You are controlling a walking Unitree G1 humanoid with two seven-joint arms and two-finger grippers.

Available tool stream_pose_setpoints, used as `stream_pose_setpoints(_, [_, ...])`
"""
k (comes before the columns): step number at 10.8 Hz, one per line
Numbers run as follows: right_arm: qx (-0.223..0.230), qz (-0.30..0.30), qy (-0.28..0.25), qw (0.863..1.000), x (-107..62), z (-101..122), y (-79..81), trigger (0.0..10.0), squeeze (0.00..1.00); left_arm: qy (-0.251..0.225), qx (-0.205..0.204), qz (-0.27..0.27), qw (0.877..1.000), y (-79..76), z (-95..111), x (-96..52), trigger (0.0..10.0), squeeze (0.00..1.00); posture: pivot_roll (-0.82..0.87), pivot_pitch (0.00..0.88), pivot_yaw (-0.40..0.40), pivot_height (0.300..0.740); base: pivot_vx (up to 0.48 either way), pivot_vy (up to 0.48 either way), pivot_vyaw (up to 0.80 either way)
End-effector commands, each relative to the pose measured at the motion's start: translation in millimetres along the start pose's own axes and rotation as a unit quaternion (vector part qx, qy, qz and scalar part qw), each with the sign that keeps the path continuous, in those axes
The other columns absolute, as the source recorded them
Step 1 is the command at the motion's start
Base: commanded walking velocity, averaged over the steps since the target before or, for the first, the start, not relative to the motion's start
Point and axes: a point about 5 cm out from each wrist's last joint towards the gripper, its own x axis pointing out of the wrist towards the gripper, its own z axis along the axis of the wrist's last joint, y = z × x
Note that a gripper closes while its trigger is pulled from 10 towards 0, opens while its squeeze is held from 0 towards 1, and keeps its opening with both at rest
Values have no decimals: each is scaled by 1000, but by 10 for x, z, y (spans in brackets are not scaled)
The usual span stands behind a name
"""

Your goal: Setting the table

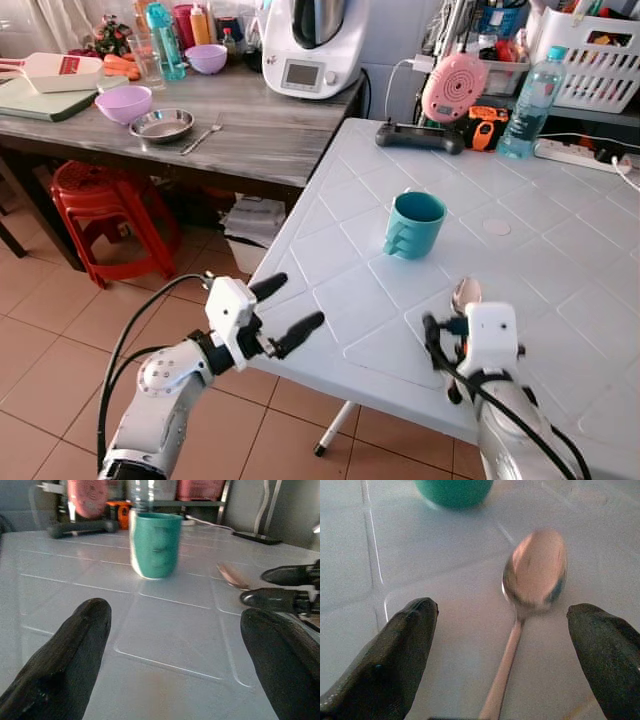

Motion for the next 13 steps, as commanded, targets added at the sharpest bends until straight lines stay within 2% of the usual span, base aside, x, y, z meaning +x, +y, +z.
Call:
stream_pose_setpoints(1, [11, -6, 12, 1000, -34, 9, -25, 10000, 0, -1, 4, -20, 1000, -36, 43, 4, 10000, 0, -32, 0, -3, 740, 0, 0, 0])
stream_pose_setpoints(3, [59, -7, 37, 998, -17, -77, -40, 10000, 0, 3, 7, -33, 999, -62, 44, 15, 10000, 0, -32, 0, -3, 740, 0, 0, 0])
stream_pose_setpoints(5, [89, -5, 54, 995, 41, -141, -54, 9922, 0, 6, 6, -36, 999, -80, 7, 23, 10000, 0, -38, 0, 3, 740, 0, 0, 0])
stream_pose_setpoints(6, [94, 1, 60, 994, 53, -158, -42, 0, 0, 7, 5, -40, 999, -90, -6, 19, 10000, 0, -38, 0, 5, 740, 0, 0, 0])
stream_pose_setpoints(11, [105, 11, 79, 991, 135, -144, -26, 0, 0, 12, -2, -61, 998, -120, -38, 28, 10000, 0, -42, 0, 10, 740, 0, 0, 0])
stream_pose_setpoints(13, [105, 12, 83, 991, 198, -122, -35, 0, 0, 35, 11, -71, 997, -102, -64, 32, 10000, 0, -46, 6, 16, 740, 0, 0, 0])
